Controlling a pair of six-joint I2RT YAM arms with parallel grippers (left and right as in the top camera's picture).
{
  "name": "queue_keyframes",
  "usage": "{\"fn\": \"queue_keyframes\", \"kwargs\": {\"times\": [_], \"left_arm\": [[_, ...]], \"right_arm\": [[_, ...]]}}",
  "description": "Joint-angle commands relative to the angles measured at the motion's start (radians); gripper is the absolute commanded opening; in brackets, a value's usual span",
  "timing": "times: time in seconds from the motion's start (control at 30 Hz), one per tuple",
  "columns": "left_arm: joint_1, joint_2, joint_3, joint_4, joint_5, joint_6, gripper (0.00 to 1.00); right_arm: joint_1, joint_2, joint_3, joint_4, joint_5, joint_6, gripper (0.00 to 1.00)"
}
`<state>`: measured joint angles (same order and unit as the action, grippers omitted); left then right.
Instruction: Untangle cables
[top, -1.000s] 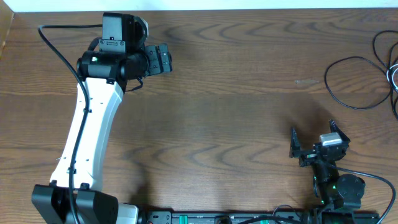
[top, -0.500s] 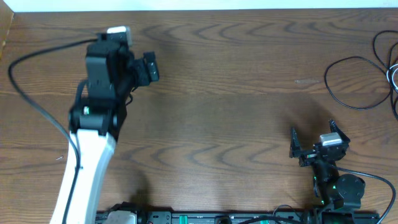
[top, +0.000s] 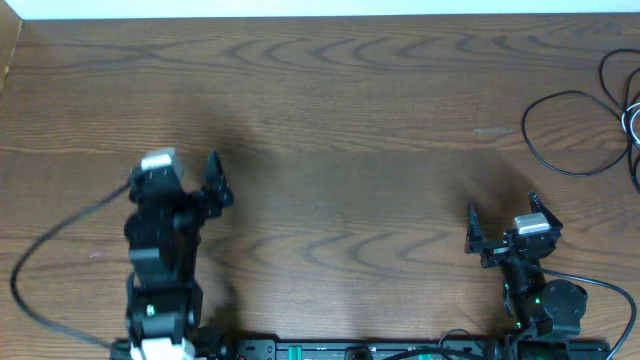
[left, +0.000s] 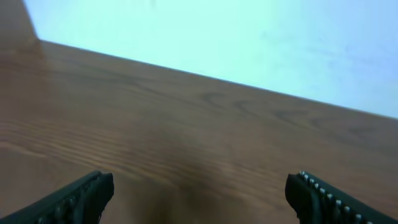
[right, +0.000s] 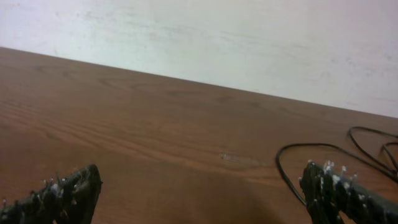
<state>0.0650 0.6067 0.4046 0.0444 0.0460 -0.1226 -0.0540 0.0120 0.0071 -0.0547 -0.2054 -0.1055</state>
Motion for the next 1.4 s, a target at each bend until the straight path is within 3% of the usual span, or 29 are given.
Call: {"fn": "queue_keyframes", "kwargs": {"times": [0.0, 0.53, 0.77, 1.03, 1.37], "left_arm": [[0.028, -0.115, -0.085, 0.019, -0.005, 0.017, 0.94], [0.044, -0.446, -0.34, 0.069, -0.006, 0.026, 0.94], [0.044, -0.527, -0.401, 0.063, -0.005, 0.024, 0.94], [0.044, -0.605, -0.401, -0.115, -0.007, 0.026, 0.94], [0.044, -0.603, -0.401, -0.115, -0.006, 0.025, 0.95]], "right_arm": [[-0.002, -0.006, -0.002, -0.003, -0.006, 0.015, 0.99], [-0.002, -0.006, -0.002, -0.003, -0.006, 0.015, 0.99], [-0.002, -0.006, -0.002, -0.003, -0.006, 0.015, 0.99], [-0.002, -0.006, -0.002, -0.003, -0.006, 0.015, 0.99], [-0.002, -0.006, -0.002, -0.003, -0.006, 0.015, 0.99]]}}
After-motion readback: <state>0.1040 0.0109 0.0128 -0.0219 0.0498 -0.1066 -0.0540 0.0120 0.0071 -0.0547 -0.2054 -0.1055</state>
